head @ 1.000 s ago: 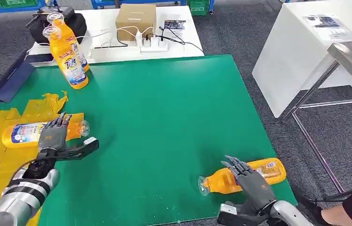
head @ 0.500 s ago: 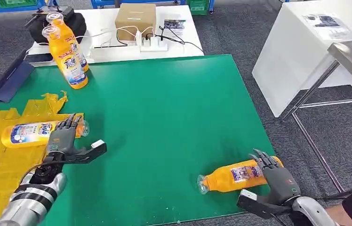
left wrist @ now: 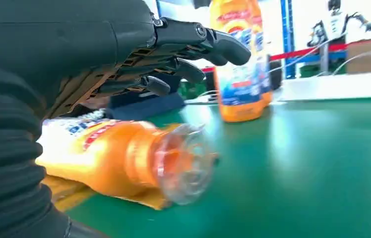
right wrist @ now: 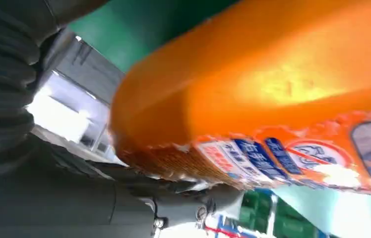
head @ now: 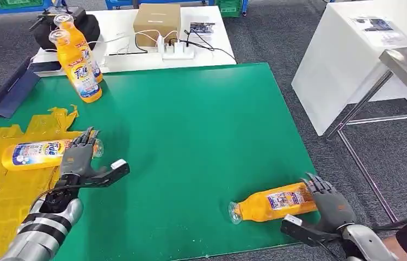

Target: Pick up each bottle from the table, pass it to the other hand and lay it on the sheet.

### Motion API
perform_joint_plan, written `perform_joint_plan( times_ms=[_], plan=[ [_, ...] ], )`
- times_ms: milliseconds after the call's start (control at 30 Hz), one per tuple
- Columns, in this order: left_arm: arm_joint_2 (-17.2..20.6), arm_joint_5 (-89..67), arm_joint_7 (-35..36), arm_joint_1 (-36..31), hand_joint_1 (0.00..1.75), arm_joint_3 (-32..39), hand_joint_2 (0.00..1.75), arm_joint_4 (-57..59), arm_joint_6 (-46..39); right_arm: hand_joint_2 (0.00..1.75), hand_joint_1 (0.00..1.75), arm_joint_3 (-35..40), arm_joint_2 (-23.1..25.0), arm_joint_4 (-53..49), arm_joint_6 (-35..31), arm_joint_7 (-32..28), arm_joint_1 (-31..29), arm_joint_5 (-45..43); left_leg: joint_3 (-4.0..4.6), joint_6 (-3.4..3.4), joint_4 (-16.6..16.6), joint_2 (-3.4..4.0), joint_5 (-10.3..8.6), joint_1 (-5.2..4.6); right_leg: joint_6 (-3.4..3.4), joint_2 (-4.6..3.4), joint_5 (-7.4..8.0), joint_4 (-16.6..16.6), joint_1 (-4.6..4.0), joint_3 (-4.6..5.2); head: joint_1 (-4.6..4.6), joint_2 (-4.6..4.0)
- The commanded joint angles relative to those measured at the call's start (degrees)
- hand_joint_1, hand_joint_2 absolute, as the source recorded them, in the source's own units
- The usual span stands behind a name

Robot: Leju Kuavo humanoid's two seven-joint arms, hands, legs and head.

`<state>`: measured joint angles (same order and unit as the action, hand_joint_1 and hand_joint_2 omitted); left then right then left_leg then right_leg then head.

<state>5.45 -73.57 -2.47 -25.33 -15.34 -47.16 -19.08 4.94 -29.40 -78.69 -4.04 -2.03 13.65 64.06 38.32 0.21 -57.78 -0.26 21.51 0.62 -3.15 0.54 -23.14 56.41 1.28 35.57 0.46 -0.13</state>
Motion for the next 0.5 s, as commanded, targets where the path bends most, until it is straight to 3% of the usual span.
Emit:
perform_joint_plan(
  times_ms=[33, 100, 133, 200, 267, 300, 333, 367, 500],
  plan=[
    [-1.9, 9.0, -4.7, 1.3, 0.00, -4.6, 1.75, -8.0, 4.2, 1.75, 0.00, 7.2, 7.6, 15.6, -0.2, -1.9, -8.0, 2.0, -0.45, -0.01, 0.1, 0.12, 0.15, 0.14, 0.20, -0.13, -0.06, -0.2, -0.17, -0.50, 0.00, 0.00],
    [-2.1, 9.7, -4.5, 0.8, 0.00, -5.3, 1.75, -7.5, 3.8, 1.75, 0.00, 9.6, 8.2, 17.4, -1.2, -2.5, -9.5, 1.9, -0.33, -0.01, 0.0, 0.17, 0.08, 0.17, 0.14, -0.18, 0.02, -0.2, -0.19, -0.33, 0.00, 0.00],
    [-2.2, 10.3, -4.8, 0.7, 0.00, -5.4, 1.75, -7.2, 3.7, 1.75, 0.16, 10.5, 8.7, 18.1, -1.8, -2.9, -10.1, 1.7, -0.38, -0.07, 0.1, 0.24, 0.10, 0.17, 0.16, -0.24, 0.04, -0.2, -0.23, -0.33, 0.00, 0.00],
    [-2.2, 10.3, -4.8, 0.7, 0.00, -5.4, 1.75, -7.2, 3.7, 1.75, 0.16, 10.6, 8.9, 18.1, -1.8, -2.9, -10.1, 1.7, -0.55, -0.07, 0.1, 0.34, 0.11, 0.18, 0.24, -0.31, 0.05, -0.2, -0.24, -0.47, 0.00, 0.00],
    [-2.2, 10.5, -5.0, 0.6, 0.00, -5.5, 1.75, -6.9, 3.5, 1.75, 0.52, 11.2, 8.9, 18.6, -2.0, -3.1, -10.4, 1.6, -0.59, -0.07, 0.1, 0.36, 0.11, 0.14, 0.27, -0.34, 0.01, -0.2, -0.21, -0.46, 0.00, 0.00],
    [-2.3, 10.8, -5.1, 0.5, 0.00, -5.7, 1.75, -6.7, 3.3, 1.75, 0.87, 11.7, 8.8, 18.9, -2.3, -3.2, -10.7, 1.4, -0.62, -0.07, 0.1, 0.38, 0.11, 0.13, 0.27, -0.37, 0.01, -0.2, -0.19, -0.48, 0.00, 0.00],
    [-2.4, 10.8, -5.1, 0.5, 0.00, -5.8, 1.75, -6.6, 3.4, 1.75, 1.34, 11.9, 9.0, 19.0, -2.2, -3.2, -10.8, 1.4, -0.75, -0.07, 0.1, 0.37, 0.13, 0.13, 0.34, -0.36, -0.02, -0.2, -0.20, -0.61, 0.02, 0.00],
    [-2.5, 11.1, -5.2, 0.4, 0.00, -5.9, 1.75, -6.4, 3.4, 1.75, 1.43, 12.5, 9.0, 19.6, -2.4, -3.5, -11.1, 1.2, -0.79, -0.08, 0.1, 0.30, 0.12, 0.15, 0.34, -0.30, -0.03, -0.2, -0.23, -0.67, 0.00, 0.00],
    [-2.6, 11.2, -5.3, 0.3, 0.00, -6.0, 1.75, -6.3, 3.3, 1.75, 1.41, 12.9, 9.1, 19.9, -2.3, -3.5, -11.2, 1.1, -0.83, -0.07, 0.0, 0.32, 0.10, 0.12, 0.29, -0.31, 0.01, -0.2, -0.19, -0.66, 0.00, 0.00]
  ],
)
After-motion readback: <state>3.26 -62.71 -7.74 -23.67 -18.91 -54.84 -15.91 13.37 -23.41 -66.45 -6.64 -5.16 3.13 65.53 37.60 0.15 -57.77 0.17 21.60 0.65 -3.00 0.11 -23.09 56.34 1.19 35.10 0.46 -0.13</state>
